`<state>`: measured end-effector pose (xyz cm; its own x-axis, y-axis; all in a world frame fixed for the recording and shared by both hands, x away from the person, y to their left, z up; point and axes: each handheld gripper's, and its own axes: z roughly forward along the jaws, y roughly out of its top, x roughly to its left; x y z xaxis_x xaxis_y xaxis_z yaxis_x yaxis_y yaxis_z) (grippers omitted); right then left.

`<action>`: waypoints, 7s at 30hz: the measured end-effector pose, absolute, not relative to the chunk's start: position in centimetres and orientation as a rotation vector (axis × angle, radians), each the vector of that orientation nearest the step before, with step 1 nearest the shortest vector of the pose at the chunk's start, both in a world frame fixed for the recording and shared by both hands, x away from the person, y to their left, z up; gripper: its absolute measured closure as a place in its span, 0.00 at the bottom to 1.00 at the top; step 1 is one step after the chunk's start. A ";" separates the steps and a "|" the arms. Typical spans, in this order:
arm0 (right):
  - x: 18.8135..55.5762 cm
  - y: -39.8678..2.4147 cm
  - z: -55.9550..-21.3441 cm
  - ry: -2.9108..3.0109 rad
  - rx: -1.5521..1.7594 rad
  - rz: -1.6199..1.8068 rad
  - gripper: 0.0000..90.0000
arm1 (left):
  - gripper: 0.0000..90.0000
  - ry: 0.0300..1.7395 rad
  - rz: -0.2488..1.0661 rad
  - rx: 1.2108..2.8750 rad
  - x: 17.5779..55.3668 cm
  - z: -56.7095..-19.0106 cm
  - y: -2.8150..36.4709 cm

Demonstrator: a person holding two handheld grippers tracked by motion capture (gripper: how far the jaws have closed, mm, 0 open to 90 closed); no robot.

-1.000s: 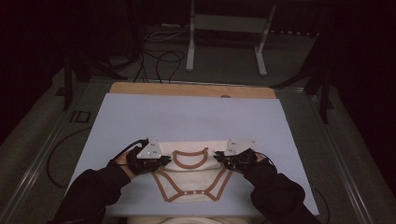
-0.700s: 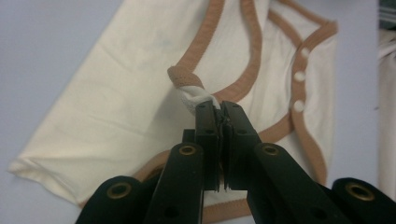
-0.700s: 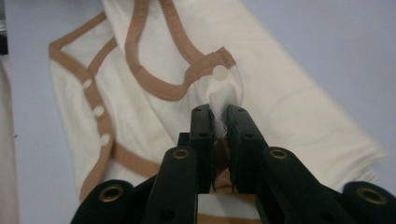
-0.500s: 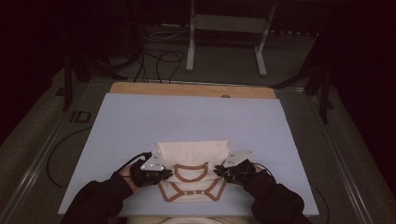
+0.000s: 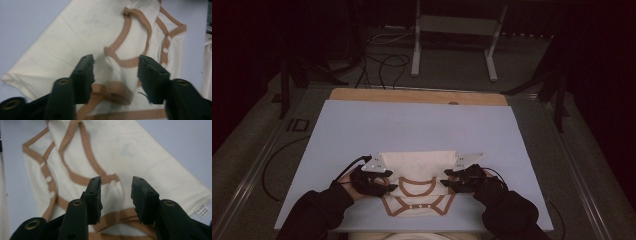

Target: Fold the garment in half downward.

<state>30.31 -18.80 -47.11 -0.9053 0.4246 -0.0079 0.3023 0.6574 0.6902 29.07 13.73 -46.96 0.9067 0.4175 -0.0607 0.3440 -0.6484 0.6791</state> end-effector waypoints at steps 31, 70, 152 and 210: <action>34.2 -16.3 -49.8 2.997 0.571 0.839 1.00 | 0.99 0.594 -0.048 2.387 31.5 -50.6 13.4; 24.2 -17.8 -48.3 3.055 0.323 0.998 1.00 | 0.94 0.215 -0.179 2.430 24.1 -49.8 14.3; 36.5 -20.4 -44.5 2.547 0.714 1.200 0.11 | 0.00 0.632 0.159 2.231 35.0 -46.8 17.3; 39.1 -20.5 -50.6 2.720 0.857 0.931 0.96 | 0.86 0.885 0.211 2.343 37.5 -51.0 16.6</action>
